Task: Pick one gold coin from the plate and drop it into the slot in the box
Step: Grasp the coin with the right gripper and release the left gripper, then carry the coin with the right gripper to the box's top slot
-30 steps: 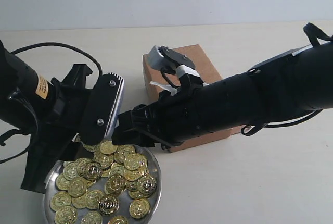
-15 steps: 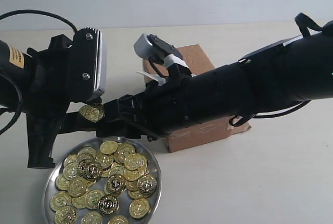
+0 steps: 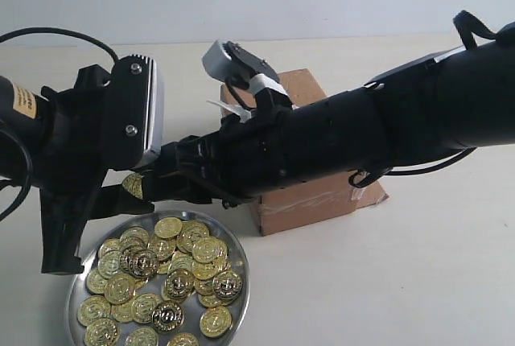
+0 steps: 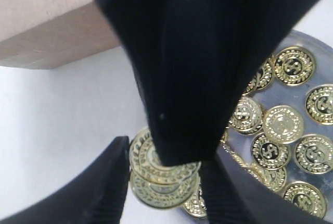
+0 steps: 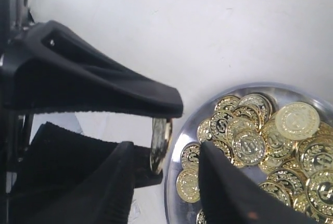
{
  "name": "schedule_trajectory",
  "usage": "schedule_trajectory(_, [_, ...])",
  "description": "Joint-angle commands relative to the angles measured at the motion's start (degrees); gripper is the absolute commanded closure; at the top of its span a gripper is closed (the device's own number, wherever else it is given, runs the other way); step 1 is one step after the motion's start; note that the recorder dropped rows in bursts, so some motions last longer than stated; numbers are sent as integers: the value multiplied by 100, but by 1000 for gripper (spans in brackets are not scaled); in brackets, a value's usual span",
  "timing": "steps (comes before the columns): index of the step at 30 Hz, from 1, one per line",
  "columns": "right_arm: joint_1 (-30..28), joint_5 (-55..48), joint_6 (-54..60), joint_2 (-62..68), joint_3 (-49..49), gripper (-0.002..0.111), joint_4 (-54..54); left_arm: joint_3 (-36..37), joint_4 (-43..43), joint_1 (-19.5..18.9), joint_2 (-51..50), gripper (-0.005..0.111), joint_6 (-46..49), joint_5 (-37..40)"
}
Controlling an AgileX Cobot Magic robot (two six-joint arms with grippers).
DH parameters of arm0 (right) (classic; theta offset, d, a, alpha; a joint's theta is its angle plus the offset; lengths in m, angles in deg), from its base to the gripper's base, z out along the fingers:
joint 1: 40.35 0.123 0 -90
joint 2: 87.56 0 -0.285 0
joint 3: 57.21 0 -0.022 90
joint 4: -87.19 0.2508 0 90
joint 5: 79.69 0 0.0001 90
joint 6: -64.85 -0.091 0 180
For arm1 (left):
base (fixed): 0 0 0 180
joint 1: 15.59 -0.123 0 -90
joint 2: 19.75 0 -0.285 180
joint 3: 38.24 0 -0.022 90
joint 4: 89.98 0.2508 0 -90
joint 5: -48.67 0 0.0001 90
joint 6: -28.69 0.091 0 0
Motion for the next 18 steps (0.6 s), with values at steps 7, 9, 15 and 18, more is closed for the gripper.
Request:
schedule_trajectory(7, [13,109,30,-22,-73,80,98,59,-418,32,103,74,192,-181])
schedule_trajectory(9, [13,98,30,-22,-73,81,98,59,-418,32,103,74,204,-181])
schedule_trajectory(15, [13,86,30,-22,-73,95,98,59,-344,32,103,74,213,-159])
schedule_trajectory(18, [13,86,30,-22,-73,108,98,59,-253,32,103,74,213,-159])
